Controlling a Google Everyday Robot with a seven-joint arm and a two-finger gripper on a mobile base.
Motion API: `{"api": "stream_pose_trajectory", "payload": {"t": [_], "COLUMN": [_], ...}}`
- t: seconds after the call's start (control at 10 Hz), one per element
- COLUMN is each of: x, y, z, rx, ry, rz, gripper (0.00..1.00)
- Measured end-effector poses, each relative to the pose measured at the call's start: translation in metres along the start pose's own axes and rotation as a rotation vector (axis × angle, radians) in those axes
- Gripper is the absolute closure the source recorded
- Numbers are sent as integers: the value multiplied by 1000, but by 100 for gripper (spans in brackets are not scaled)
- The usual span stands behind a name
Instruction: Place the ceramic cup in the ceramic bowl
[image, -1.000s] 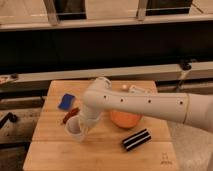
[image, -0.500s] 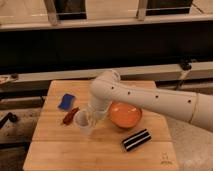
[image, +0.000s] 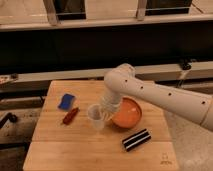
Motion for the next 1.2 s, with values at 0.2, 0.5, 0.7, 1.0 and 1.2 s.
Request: {"api": "stream_pose_trajectory", "payload": {"t": [0.2,0.5,0.7,1.0,1.2], "x": [17,45,57,70,86], "y": [10,25,29,41,45], "z": [-8,-17,-17,-13,-9], "rx": [0,15,22,30,42], "ry": [5,4,4,5,2], "rz": [36,105,135,180,211], "gripper": [99,99,99,99,99]}}
